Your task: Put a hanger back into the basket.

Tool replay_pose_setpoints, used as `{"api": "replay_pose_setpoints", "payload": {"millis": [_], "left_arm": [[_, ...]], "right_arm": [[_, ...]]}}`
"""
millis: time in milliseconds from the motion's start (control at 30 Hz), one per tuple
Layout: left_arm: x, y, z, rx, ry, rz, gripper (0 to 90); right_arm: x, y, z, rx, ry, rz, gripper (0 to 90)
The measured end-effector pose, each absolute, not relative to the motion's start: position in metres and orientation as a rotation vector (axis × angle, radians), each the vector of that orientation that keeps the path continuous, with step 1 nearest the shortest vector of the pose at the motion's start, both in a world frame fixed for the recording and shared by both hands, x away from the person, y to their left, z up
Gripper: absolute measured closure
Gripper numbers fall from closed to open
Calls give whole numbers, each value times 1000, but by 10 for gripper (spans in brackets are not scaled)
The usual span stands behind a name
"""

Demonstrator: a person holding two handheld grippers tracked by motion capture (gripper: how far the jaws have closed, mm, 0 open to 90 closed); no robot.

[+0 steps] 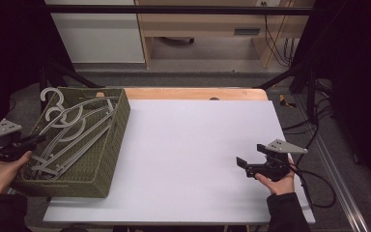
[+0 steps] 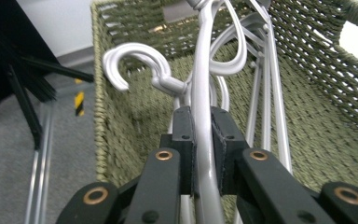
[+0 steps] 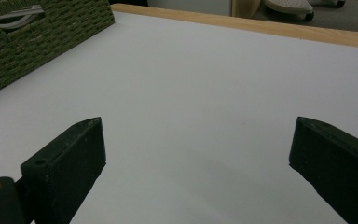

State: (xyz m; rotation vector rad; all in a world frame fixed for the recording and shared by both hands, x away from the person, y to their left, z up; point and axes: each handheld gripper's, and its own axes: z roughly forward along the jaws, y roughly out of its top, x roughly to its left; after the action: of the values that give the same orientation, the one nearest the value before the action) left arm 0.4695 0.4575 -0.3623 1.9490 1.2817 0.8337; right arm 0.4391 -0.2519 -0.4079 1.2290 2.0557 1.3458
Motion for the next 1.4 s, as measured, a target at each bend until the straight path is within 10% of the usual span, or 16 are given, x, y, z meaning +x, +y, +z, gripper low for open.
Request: {"api": "replay_pose_setpoints", "payload": {"millis": [1133, 1400], "left_arm": [[493, 440, -377, 2315, 1574, 810, 796], [484, 446, -370, 2157, 1547, 746, 546]], "right_arm": [[438, -252, -407, 1211, 2055, 1346, 38], [438, -252, -407, 1215, 2055, 1349, 37]]}}
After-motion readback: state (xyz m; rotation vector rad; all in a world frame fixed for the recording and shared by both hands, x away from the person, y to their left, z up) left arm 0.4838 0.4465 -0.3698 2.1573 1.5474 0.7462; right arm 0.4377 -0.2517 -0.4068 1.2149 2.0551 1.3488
